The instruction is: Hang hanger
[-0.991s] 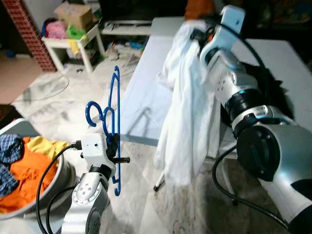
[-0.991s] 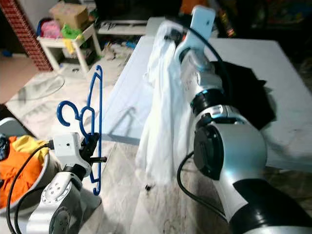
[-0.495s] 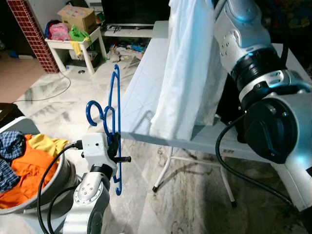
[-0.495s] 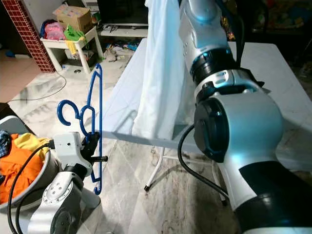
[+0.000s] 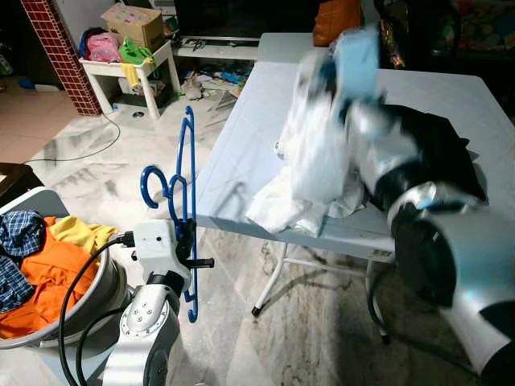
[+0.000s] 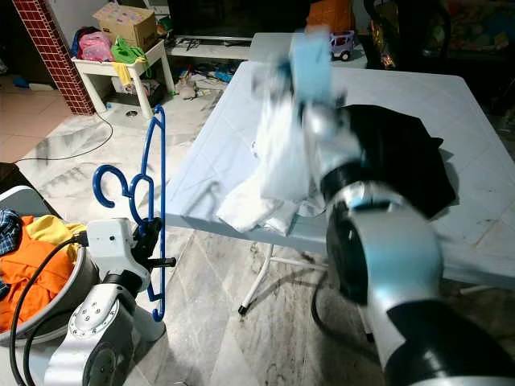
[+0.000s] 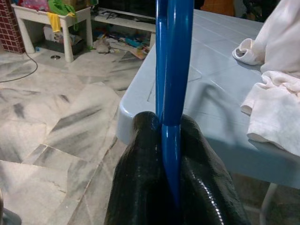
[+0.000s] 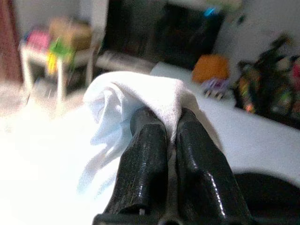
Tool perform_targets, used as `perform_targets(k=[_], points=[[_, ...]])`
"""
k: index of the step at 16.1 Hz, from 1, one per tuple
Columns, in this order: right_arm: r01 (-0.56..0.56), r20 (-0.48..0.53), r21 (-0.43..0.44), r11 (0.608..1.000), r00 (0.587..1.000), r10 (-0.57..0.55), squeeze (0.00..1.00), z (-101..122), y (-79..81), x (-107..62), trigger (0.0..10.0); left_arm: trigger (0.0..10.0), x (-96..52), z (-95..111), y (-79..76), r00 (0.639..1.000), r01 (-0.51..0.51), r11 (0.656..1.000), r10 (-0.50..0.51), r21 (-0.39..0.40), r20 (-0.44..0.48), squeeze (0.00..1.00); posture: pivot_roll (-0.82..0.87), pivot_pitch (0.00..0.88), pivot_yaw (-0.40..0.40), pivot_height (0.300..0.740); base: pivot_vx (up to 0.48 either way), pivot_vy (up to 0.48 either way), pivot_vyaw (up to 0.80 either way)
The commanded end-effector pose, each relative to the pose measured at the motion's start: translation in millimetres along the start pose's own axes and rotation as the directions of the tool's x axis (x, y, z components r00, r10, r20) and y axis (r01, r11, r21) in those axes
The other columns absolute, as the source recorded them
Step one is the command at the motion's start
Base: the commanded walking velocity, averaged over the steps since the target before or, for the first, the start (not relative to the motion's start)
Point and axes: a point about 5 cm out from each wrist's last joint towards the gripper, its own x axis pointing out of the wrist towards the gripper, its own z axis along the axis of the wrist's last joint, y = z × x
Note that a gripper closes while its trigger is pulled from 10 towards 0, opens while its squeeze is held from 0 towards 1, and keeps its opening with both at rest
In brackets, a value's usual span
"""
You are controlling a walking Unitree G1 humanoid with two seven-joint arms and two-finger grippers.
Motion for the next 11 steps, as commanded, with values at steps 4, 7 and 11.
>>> perform_targets(k=[4,7,11], points=[[-0.193,-0.09,-0.067,0.979,0.978,0.187,1.0,-24.5,5.9,-5.3,10.0,10.0,2.6,4.1,3.0,1.0,0.008,1.0,-0.009,0.021,0.017,0.0,0.07,0.0,0.005,0.74,0.0,0.0,0.0],[-0.229,-0.126,-0.195,0.954,0.97,0.207,1.0,-37.6,-12.2,-11.2,10.0,10.0,6.7,2.8,1.2,0.999,0.03,0.999,-0.03,0.026,0.011,0.0,0.04,0.0,0.021,0.74,0.0,0.0,0.0],[-0.074,-0.065,-0.075,0.994,0.995,0.07,1.0,-42.4,-53.1,-19.5,10.0,10.0,9.2,1.8,0.4,0.999,0.036,0.999,-0.037,0.025,0.013,0.0,0.03,0.0,0.025,0.74,0.0,0.0,0.0]])
